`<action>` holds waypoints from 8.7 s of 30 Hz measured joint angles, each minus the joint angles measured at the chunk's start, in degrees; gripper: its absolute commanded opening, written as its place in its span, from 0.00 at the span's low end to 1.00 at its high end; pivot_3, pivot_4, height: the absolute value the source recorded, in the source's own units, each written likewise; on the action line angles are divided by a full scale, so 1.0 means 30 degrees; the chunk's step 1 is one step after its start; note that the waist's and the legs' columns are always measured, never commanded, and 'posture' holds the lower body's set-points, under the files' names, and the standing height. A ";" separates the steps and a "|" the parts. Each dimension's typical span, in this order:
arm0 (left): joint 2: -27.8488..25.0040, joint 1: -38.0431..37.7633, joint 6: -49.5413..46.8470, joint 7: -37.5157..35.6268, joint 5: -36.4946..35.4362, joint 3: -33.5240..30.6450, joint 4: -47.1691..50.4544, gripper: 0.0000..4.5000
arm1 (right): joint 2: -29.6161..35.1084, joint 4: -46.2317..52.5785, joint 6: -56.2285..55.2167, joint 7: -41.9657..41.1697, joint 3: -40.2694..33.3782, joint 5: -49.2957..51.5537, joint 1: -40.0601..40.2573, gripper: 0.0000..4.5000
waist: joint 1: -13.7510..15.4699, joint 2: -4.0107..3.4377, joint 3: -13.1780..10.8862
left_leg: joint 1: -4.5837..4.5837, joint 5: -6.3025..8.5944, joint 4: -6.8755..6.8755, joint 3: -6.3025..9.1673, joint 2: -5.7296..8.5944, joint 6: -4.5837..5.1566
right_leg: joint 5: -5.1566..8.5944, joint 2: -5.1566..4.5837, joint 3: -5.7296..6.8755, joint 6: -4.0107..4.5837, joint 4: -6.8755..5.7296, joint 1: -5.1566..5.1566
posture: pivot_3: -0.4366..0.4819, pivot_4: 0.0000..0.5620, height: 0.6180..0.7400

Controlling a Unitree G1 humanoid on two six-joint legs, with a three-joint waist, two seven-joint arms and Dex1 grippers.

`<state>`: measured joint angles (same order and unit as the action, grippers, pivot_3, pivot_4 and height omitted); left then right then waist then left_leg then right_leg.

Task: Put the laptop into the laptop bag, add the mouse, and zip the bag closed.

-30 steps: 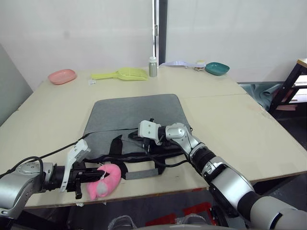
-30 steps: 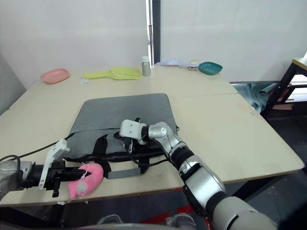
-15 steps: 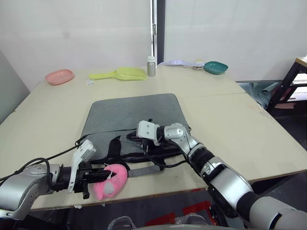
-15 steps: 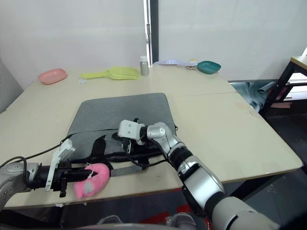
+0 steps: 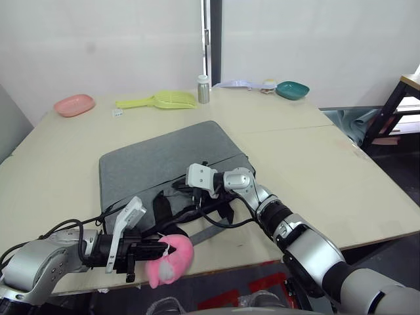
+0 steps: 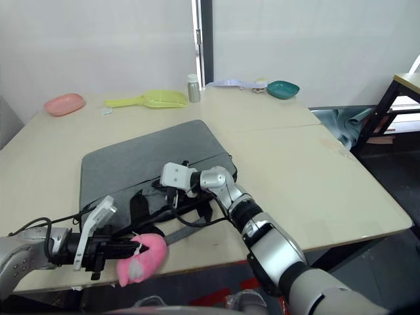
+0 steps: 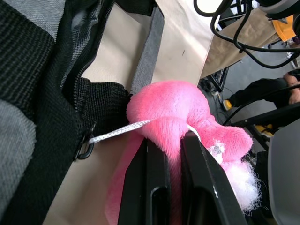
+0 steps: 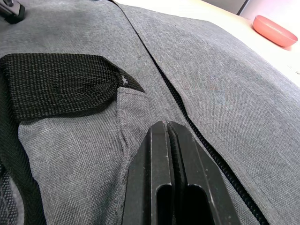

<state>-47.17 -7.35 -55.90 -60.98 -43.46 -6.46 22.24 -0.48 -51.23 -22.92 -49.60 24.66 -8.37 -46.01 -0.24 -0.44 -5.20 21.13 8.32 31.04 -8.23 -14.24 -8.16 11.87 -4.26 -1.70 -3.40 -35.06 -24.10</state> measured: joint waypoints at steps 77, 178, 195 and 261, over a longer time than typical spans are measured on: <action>-0.1371 0.1540 0.2758 0.0760 0.1731 -0.5706 -0.7664 0.00 | 1.2567 1.9207 3.1855 -0.2003 -0.9225 1.4870 0.6625 0.01 | 0.1923 0.0257 -0.0702 | 0.0288 0.0083 0.0467 0.0035 -0.0089 0.0013 | -0.0052 0.0069 -0.0014 0.0100 -0.0297 -0.0246 | 0.48 0.27 1.00; 0.1409 1.3363 1.7255 -0.3670 1.1101 0.3006 -1.8575 0.00 | -0.2054 0.1596 -0.4355 -0.4377 0.5368 -0.1293 -0.2220 0.01 | 0.0825 0.0209 -0.0661 | 0.0266 0.0027 0.0699 0.0295 -0.0018 -0.0009 | -0.0040 -0.0010 0.0083 0.0154 -0.0659 -0.0180 | 0.48 0.27 1.00; 0.1683 1.3439 2.2000 -0.2769 1.2315 0.3344 -2.2195 0.00 | 0.1717 0.7534 0.0138 -0.6600 0.4441 0.0220 0.0067 0.01 | 0.0785 0.0028 -0.0264 | -0.0356 0.0059 0.0025 0.0238 0.0029 -0.0079 | 0.0135 0.0031 -0.0066 0.0010 -0.0632 0.0023 | 0.48 0.27 1.00; 0.3727 1.0684 1.4868 -0.6624 0.7103 0.2270 -1.2735 0.00 | 1.2719 1.9486 0.5522 -0.7531 -0.0407 0.4334 0.7628 0.01 | 0.1219 0.0078 -0.0334 | 0.0315 0.0353 0.0086 0.0038 -0.0010 0.0002 | -0.0171 0.0220 -0.0129 -0.0124 0.0305 -0.0311 | 0.48 0.27 1.00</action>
<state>-35.99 24.70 -11.29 -80.85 -22.15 0.35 -15.97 37.68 7.23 -6.36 -72.19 23.44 4.63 -23.12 3.42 -0.20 -6.20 22.08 9.38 31.29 -8.12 -14.27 -8.16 11.36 -3.60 -2.08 -3.77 -34.14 -25.03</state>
